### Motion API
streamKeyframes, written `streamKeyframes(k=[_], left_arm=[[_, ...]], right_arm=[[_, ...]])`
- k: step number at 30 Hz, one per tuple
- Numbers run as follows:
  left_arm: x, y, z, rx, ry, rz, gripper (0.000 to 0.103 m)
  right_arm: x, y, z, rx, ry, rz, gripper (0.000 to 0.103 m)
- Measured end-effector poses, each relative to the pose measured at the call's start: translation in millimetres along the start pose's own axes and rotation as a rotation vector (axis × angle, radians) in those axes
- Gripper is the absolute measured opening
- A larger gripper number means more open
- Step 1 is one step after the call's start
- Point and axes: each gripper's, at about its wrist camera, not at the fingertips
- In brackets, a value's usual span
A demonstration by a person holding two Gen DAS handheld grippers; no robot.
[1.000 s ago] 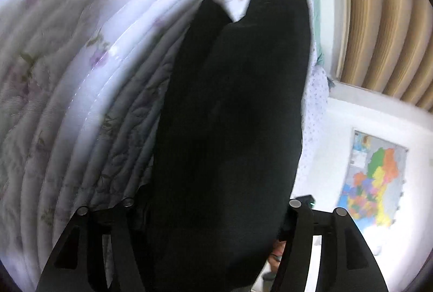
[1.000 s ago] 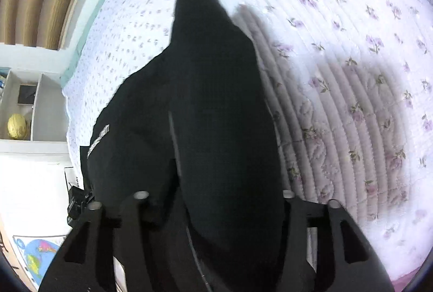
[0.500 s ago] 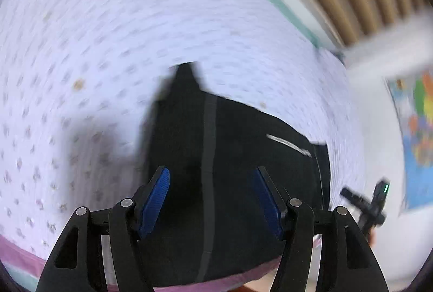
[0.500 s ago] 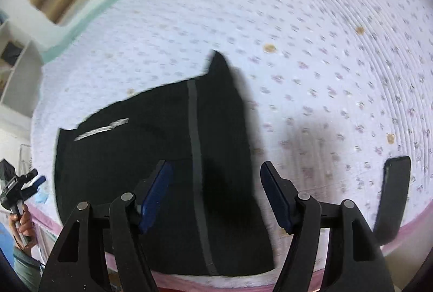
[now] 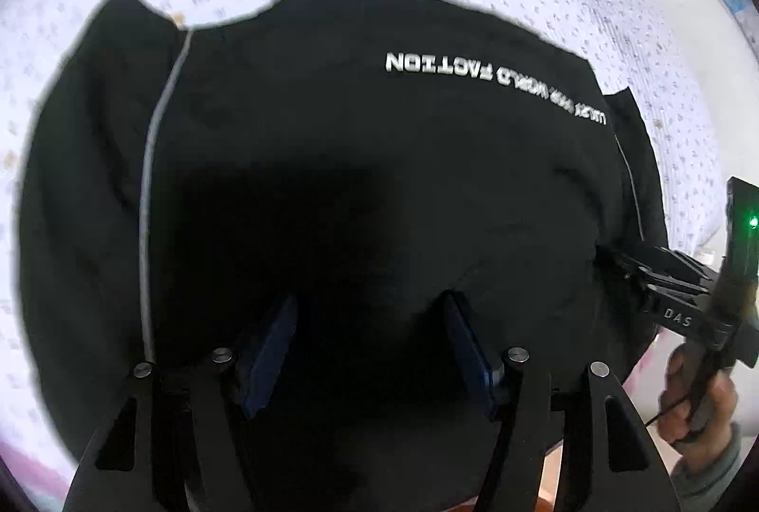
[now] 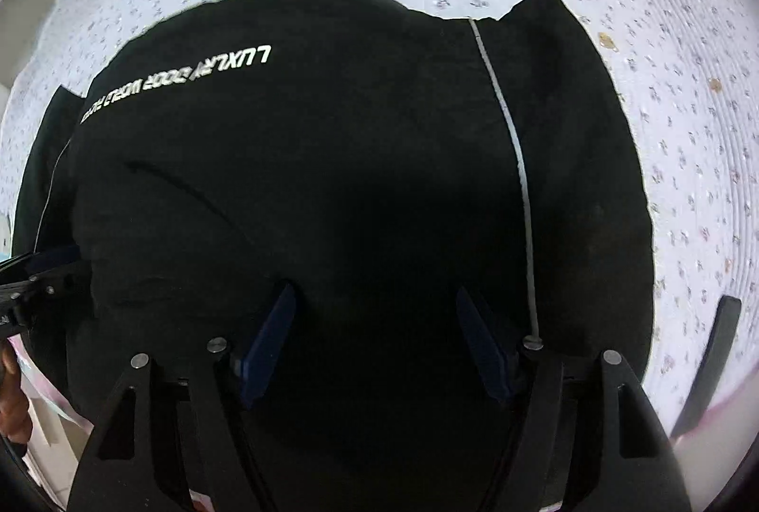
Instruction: Fold large clothes
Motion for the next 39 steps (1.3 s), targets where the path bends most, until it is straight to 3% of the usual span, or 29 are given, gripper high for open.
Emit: streamKeyframes(k=[2,5,6,8,10,14,17,20,21,23,27,34,39], left_arm=[[-40,4,-15,0.066,-0.104,-0.095,0.063],[-100,8,-32,0.106,-0.141,-0.227,0.064],[-118,7,-39,0.110,-0.196,-0.272,0.064],[-156,7,-50,0.126,-0.377,-0.374,0.064],[-200,12,-58,0.132,-0.469,-0.472,0.064],[-251,13,-78,0.092,-0.453,-0.592,0.065],[-274,21,-91,0.081,-0.450,-0.636,0.065],[-294,34,-103,0.121,-0.546,-0.670,0.065],[-296,39,-108,0.134,-0.569,-0.688,0.067],[-306,45,-117,0.148,-0.604,-0.715,0.076],[-318,51,-126,0.161,-0.583,-0.747,0.077],[-309,44,-111,0.111,-0.526,-0.679,0.077],[-300,41,-107,0.120,-0.562,-0.663,0.077]], right_arm=[[-12,-2,2,0.004,-0.008,0.007,0.072],[-54,0,13,-0.031,-0.025,-0.063,0.072],[-79,0,20,-0.047,-0.041,-0.115,0.072],[-110,-1,30,-0.062,-0.060,-0.180,0.072],[-150,-2,43,-0.080,-0.073,-0.261,0.072],[-198,-3,58,-0.097,-0.030,-0.346,0.072],[-232,3,66,-0.064,-0.035,-0.406,0.073],[-265,10,69,-0.015,-0.153,-0.465,0.074],[-273,11,70,-0.011,-0.156,-0.476,0.075],[-290,16,78,-0.018,-0.117,-0.506,0.078],[-303,22,89,-0.019,-0.029,-0.522,0.085],[-286,20,88,-0.011,0.068,-0.488,0.085],[-276,17,76,0.033,0.077,-0.462,0.085]])
Point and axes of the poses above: each gripper's, at about its wrist camera, not at the fingertips, and x roughly the way its jaws point, z to its left, y to its underside, and after that the axes turned 2 degrees about -y, right-handed
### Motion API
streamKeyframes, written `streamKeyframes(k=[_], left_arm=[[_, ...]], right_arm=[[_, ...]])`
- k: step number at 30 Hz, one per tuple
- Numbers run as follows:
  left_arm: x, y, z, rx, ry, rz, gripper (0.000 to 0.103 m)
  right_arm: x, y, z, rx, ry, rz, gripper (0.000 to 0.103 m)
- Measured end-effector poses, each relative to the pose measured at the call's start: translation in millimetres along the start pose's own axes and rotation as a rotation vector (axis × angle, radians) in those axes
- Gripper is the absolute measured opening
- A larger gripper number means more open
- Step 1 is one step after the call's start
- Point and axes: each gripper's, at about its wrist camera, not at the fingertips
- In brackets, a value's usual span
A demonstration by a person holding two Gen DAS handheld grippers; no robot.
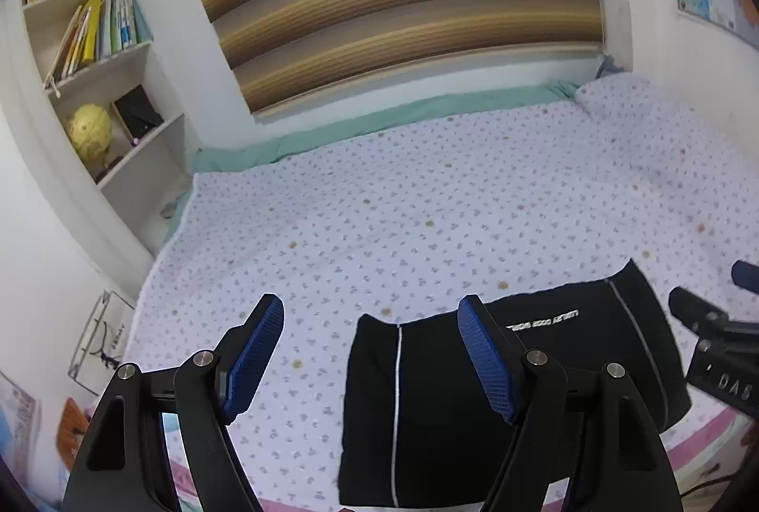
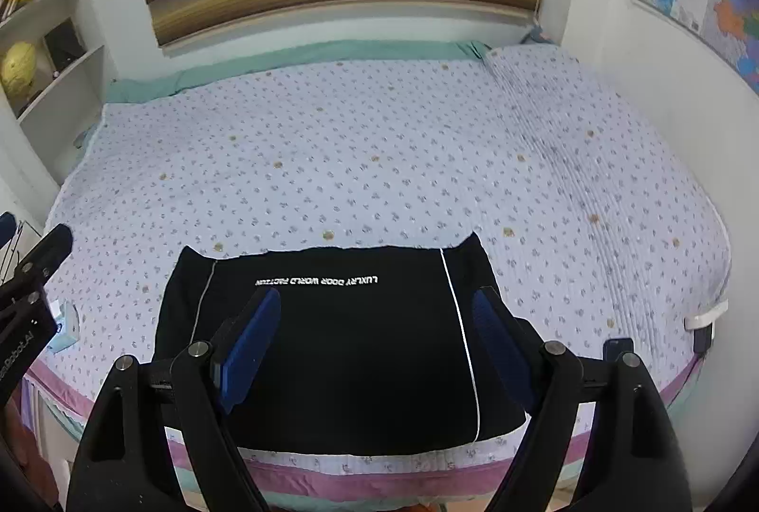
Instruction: Fold large clothes
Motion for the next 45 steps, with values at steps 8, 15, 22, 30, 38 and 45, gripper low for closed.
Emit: streamKeyframes(k=[8,15,22,30,38,45], left_arm=[[15,4,2,-0.004,-0.009,0.039,0.077],[30,6,3,-0.021,-0.018,0.091,0.077],[45,5,7,-0.033,-0.003,0.130,0.077],[51,5,2,-0.034,0.036,0.146,0.077],[61,8,-4,-0.026,0.060,0.176,0.077],[66,12,-10,-0.003,0.074,0.194,0.077]], right_arm=[[19,0,-8,0.014,0.004,0.044,0.085],[36,0,-10,0.014,-0.011,0.107,0.085],[49,-1,-13,0.020,-0.021,0.151,0.085],[61,1,-14,0.023,-0.017,0.192,0.085],[67,2,-14,0.023,-0.015,0.210,0.085],[69,3,-14,0.023,-0.012,0.216,0.085]])
Point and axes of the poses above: each gripper's, at about its wrist camera, not at the fingertips, and x roughly the way its jaws point, z to its left, y to its underside, and after that the axes turned 2 degrees about -y, right-handed
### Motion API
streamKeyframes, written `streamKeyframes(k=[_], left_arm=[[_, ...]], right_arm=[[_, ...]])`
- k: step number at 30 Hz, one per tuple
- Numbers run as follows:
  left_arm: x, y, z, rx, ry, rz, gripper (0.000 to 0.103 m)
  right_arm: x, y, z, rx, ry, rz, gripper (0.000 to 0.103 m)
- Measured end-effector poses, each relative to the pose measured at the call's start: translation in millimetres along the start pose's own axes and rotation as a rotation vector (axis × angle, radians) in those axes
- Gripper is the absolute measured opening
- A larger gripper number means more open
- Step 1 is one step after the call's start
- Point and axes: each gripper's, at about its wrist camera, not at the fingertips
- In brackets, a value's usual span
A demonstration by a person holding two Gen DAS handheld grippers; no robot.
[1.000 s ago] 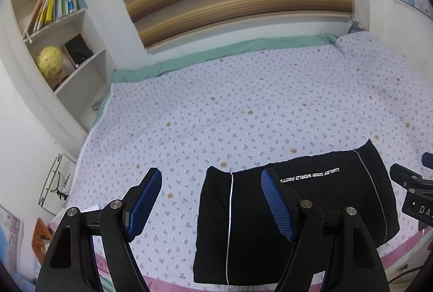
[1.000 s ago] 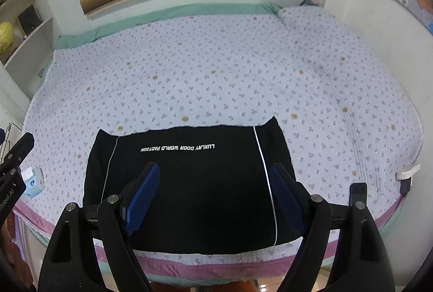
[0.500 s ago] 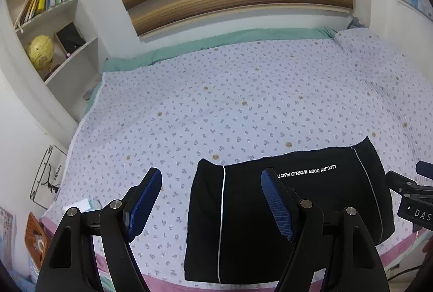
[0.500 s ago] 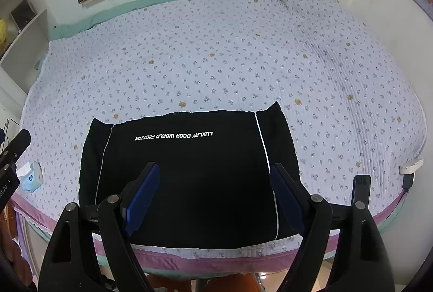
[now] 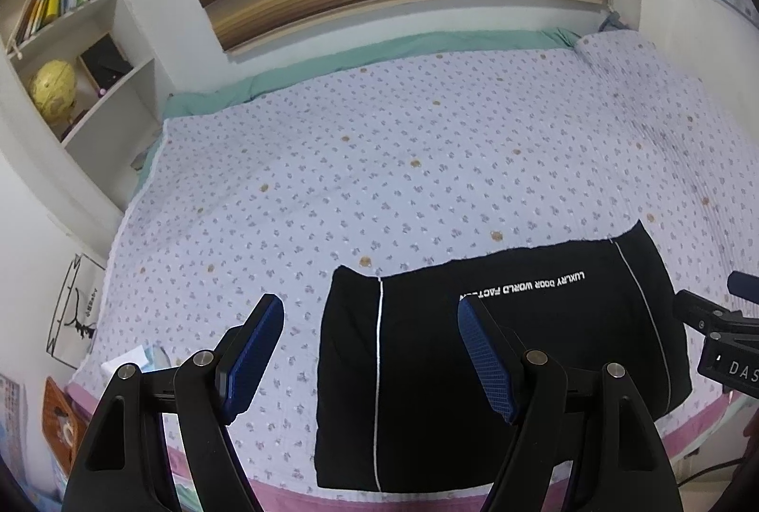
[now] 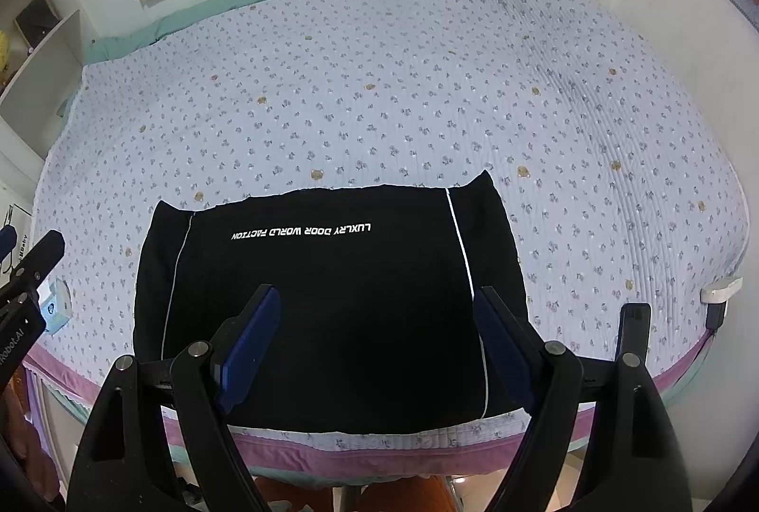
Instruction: Fold large clothes
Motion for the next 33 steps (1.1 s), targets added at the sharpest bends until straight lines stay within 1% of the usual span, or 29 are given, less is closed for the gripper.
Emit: streamKeyframes(k=[3,15,19,33], left_arm=[[4,0,0,0.005,0.011,0.010,0.077],[13,5,2,0.013,-0.005,0.041,0.077],[13,5,0,0.023,-0.026,0.035,0.077],[12,0,-10,0.047,-0.023,0.038,0.077]], right_arm=[[2,1,-1,0.002,-0.001,0.007,0.085],[5,2,-3,-0.007,0.001,0.015,0.085],[5,2,-2,-0.009,0.000,0.015,0.085],[9,-3,-6,-0.010,-0.012,0.023,0.085]])
Point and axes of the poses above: each gripper's, at about its wrist camera, not at the fingertips, and x roughly the way its jaws point, z to its left, y to its underside, and after that the axes turned 2 degrees about -y, right-handed
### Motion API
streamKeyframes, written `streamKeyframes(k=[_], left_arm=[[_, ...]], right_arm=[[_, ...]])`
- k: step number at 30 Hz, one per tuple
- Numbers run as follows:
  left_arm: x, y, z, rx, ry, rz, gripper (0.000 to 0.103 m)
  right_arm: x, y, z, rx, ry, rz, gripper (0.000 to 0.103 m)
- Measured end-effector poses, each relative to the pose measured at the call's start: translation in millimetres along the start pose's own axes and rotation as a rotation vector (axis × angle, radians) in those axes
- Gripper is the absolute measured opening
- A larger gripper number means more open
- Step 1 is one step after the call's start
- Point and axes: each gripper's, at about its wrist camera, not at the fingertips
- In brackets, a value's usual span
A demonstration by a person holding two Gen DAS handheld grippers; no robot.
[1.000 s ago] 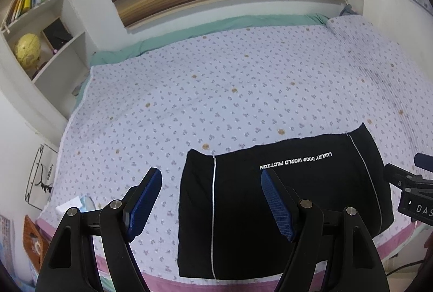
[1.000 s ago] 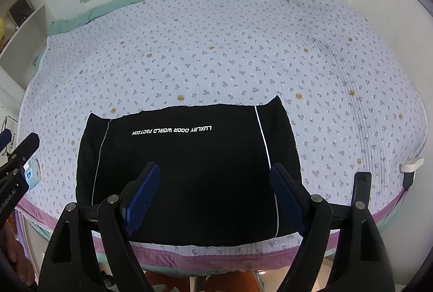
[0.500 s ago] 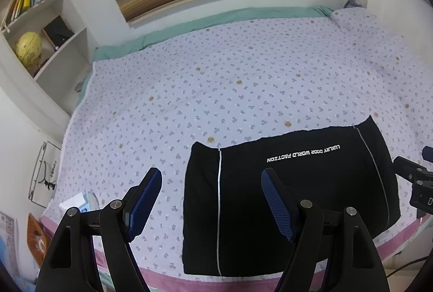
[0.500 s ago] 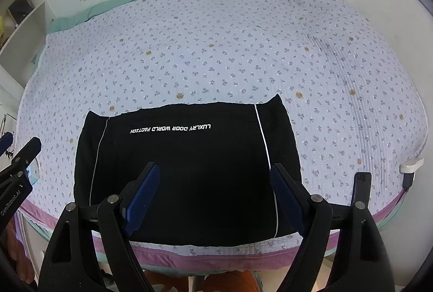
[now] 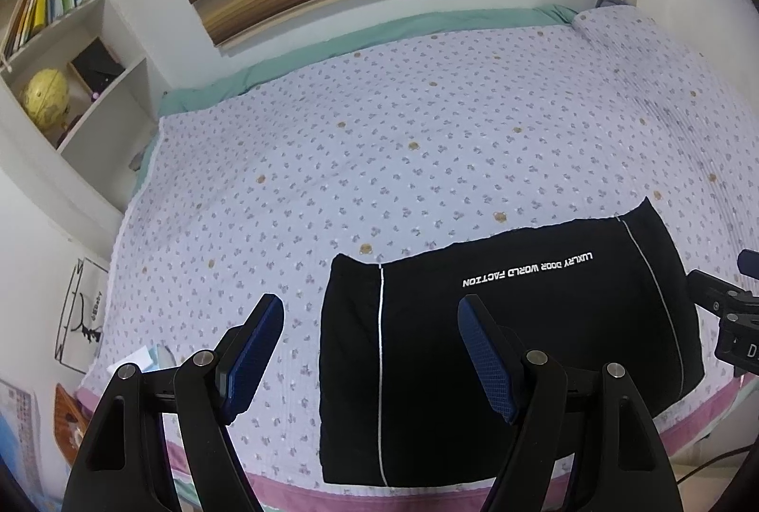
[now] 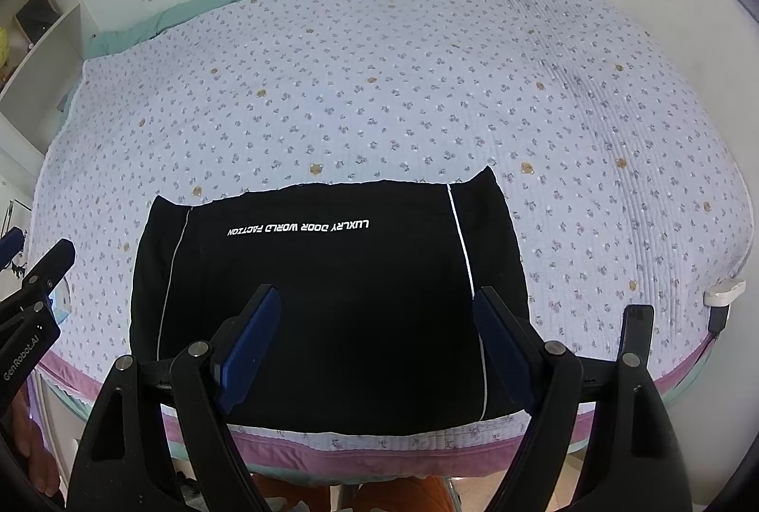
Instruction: Fold large clothes
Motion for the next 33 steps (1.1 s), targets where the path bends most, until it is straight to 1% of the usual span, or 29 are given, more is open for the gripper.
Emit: streamKeyframes(k=[4,8,18,26,31,33], left_arm=[[-3,-2,-5,0.009,0.024,-0.015,0.077],[-5,-4,-11,0.024,0.020,-0.026,0.077],[-4,-5,-14,0.024,0.031,-0.021,0.077],[-2,0,-12,0.014,0.032,-0.012,0.077],[-5,2,-8,0.010,0.036,-0.059,0.077],[-3,2,-6,0.008,0.055,-0.046,0.077]], right_arm=[[0,0,-3,0.006,0.002,0.006,0.085],[0,1,-5,0.001,0.014,0.004,0.085],[1,1,-8,0.003,0.016,0.007,0.085],[4,2,-7,-0.006,0.013,0.017,0.085],[5,2,-5,-0.015,0.014,0.020,0.085],[6,2,-5,-0.015,0.015,0.022,0.085]])
Point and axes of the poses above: each gripper's, at about its wrist camera, not at the fingertips, and x roughly the way its jaws point, z to its left, y to its underside, and after that the axes turned 2 degrees about -y, right-handed
